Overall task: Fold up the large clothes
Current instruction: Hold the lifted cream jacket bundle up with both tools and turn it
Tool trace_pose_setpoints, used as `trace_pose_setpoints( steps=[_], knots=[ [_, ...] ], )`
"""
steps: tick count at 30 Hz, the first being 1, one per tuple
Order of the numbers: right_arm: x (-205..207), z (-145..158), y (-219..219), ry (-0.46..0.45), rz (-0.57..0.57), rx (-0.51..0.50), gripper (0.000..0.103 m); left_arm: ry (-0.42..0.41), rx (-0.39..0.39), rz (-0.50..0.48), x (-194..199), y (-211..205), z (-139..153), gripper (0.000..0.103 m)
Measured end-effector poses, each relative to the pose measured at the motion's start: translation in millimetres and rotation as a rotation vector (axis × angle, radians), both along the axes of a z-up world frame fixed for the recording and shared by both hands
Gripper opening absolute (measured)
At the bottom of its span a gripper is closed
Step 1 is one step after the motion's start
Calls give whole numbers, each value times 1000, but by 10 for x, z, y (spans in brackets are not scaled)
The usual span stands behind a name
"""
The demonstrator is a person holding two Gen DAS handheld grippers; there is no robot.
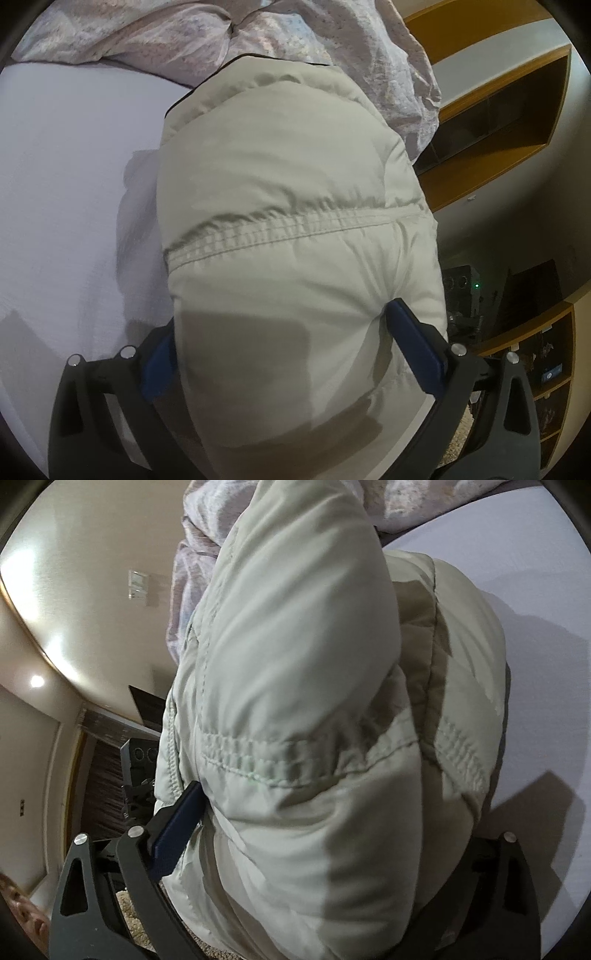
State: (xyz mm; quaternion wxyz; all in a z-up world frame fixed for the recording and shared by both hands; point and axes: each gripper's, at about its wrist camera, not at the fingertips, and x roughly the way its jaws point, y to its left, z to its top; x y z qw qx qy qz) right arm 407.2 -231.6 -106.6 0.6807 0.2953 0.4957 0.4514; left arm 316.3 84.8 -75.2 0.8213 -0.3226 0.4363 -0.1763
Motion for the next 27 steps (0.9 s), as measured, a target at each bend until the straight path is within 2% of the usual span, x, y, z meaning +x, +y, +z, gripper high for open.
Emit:
trace_pose_setpoints(
  steps=[5,10,14,17,22,27],
  knots=[
    [17,155,115,-58,25,52,81,-60,-13,21,16,100,186,99],
    [217,483,404,-122,48,67,79,-124,-12,67,46,356,413,99],
    [415,601,706,-145,81,60,78,-156,22,133,69,642,526,99],
    [580,577,1000,-138,115,50,78,-157,43,178,63,866,513,99],
    [797,339,1353,-104,150,-8,78,-116,74,240,47,1193,291,99],
    [871,184,1259,-72,131,17,78,-117,108,234,101,1230,213,99]
  ],
)
